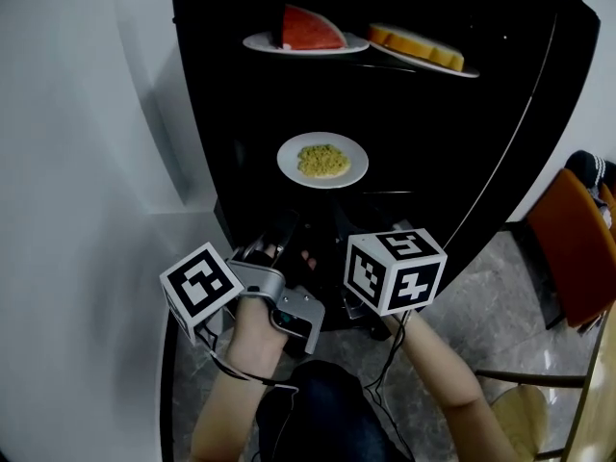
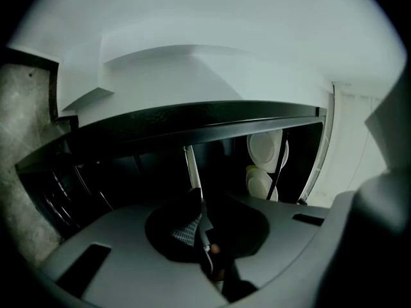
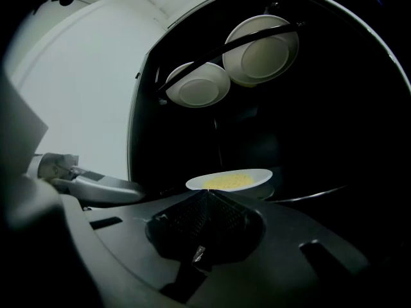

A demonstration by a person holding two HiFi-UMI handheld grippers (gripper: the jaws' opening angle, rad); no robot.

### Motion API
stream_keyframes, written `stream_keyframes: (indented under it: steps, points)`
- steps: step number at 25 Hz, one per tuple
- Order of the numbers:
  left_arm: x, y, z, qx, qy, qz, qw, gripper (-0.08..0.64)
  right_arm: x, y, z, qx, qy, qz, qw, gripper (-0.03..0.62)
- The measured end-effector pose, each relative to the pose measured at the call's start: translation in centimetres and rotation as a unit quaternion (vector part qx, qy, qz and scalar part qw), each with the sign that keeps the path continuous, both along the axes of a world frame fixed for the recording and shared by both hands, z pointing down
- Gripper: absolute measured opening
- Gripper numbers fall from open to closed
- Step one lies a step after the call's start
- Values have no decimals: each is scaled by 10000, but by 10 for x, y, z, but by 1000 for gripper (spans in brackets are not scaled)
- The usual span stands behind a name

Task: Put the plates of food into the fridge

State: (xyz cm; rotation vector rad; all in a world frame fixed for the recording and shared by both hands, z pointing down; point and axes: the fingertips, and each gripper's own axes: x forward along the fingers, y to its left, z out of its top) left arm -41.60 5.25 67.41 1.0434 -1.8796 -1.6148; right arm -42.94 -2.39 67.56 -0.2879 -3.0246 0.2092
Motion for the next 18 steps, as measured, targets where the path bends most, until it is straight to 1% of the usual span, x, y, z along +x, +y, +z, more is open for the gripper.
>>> stream_keyframes:
  steps: [2, 4, 5, 6, 7, 8, 9, 10, 12, 13, 14, 15, 18]
  points:
    - [5, -1, 3, -259, -272, -9, 9993, 18, 6, 0, 0, -136, -39, 16, 9999, 14]
    - [10, -3, 6, -580, -592, 27, 9966, 18, 16, -2, -2, -215, -158, 73, 9996, 14]
    - [13, -4, 7, -807, -790, 48, 9936, 18, 21, -3, -4, -234, -254, 109, 9993, 14]
    - [16, -5, 8, -1104, -1043, 43, 9884, 18, 27, -5, -6, -248, -371, 148, 9989, 14]
    - [18, -5, 8, -1469, -1377, -22, 9795, 17, 34, -7, -7, -262, -503, 194, 9982, 14]
    - [19, -4, 7, -1884, -1788, -172, 9655, 17, 41, -9, -9, -274, -638, 248, 9973, 14]
    - [21, -2, 6, -2320, -2244, -397, 9456, 17, 47, -12, -10, -281, -761, 311, 9962, 14]
    - [21, 1, 3, -2753, -2701, -669, 9202, 17, 53, -14, -11, -279, -860, 377, 9952, 14]
    - [22, 5, -3, -3522, -3476, -1211, 8605, 15, 63, -18, -12, -256, -980, 489, 9937, 14]
    - [22, 6, -6, -3803, -3761, -1425, 8329, 15, 67, -19, -12, -241, -1016, 526, 9931, 14]
    - [22, 7, -9, -4000, -3978, -1582, 8103, 14, 70, -20, -11, -218, -1041, 554, 9928, 14]
    - [23, 6, -12, -4137, -4144, -1686, 7929, 11, 72, -21, -10, -185, -1061, 574, 9925, 14]
    - [24, -1, -16, -4477, -4505, -1848, 7500, 9, 77, -25, -7, -72, -1122, 599, 9918, 14]
